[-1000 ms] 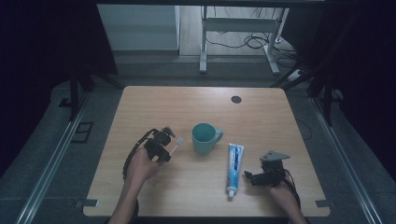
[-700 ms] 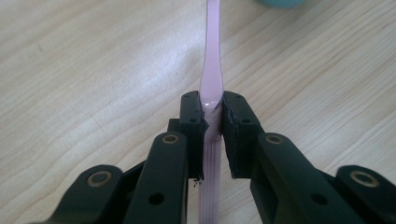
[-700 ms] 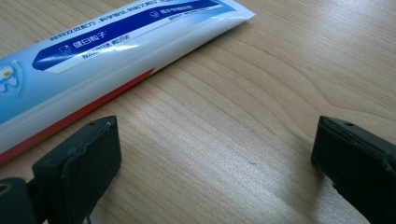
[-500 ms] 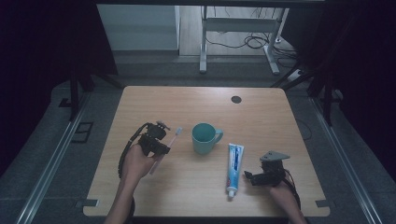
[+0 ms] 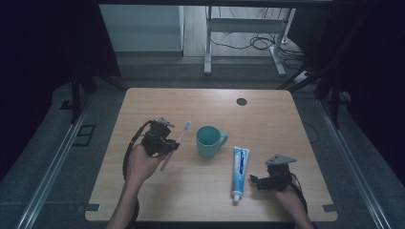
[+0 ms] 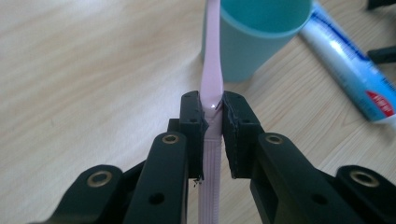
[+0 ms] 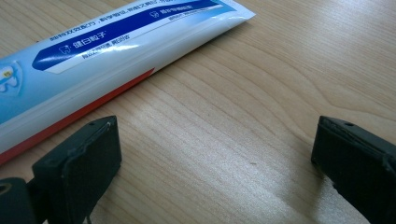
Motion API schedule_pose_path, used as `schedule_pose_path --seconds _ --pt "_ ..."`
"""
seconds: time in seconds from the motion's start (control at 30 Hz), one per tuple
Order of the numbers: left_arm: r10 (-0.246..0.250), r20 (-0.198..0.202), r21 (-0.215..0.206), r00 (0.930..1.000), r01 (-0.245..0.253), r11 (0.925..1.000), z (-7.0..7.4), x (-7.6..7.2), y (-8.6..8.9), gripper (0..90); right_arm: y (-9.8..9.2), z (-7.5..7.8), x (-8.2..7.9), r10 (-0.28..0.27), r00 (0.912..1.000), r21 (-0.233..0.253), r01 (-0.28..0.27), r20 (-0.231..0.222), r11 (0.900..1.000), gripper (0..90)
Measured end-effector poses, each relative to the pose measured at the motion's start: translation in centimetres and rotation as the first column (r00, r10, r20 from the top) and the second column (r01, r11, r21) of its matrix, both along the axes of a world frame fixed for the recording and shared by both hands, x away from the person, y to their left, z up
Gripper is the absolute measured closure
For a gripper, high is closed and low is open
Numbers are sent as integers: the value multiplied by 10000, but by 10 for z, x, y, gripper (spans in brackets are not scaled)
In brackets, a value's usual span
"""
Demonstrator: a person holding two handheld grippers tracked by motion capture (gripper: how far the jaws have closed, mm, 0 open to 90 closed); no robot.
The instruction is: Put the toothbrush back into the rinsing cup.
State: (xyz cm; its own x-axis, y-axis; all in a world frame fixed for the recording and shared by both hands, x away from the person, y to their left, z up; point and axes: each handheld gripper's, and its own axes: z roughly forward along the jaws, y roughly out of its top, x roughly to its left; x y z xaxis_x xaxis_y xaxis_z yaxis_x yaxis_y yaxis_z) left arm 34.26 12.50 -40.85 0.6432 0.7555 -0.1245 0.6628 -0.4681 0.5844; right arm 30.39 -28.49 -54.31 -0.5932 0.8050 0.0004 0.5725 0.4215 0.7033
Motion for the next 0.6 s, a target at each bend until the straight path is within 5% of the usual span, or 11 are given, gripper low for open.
schedule_pose_path --seconds 0.6 --pt "-263 1477 -1311 9887 459 9903 25 5 -22 792 0 0 0 -14 10000 11 14 -13 10000 12"
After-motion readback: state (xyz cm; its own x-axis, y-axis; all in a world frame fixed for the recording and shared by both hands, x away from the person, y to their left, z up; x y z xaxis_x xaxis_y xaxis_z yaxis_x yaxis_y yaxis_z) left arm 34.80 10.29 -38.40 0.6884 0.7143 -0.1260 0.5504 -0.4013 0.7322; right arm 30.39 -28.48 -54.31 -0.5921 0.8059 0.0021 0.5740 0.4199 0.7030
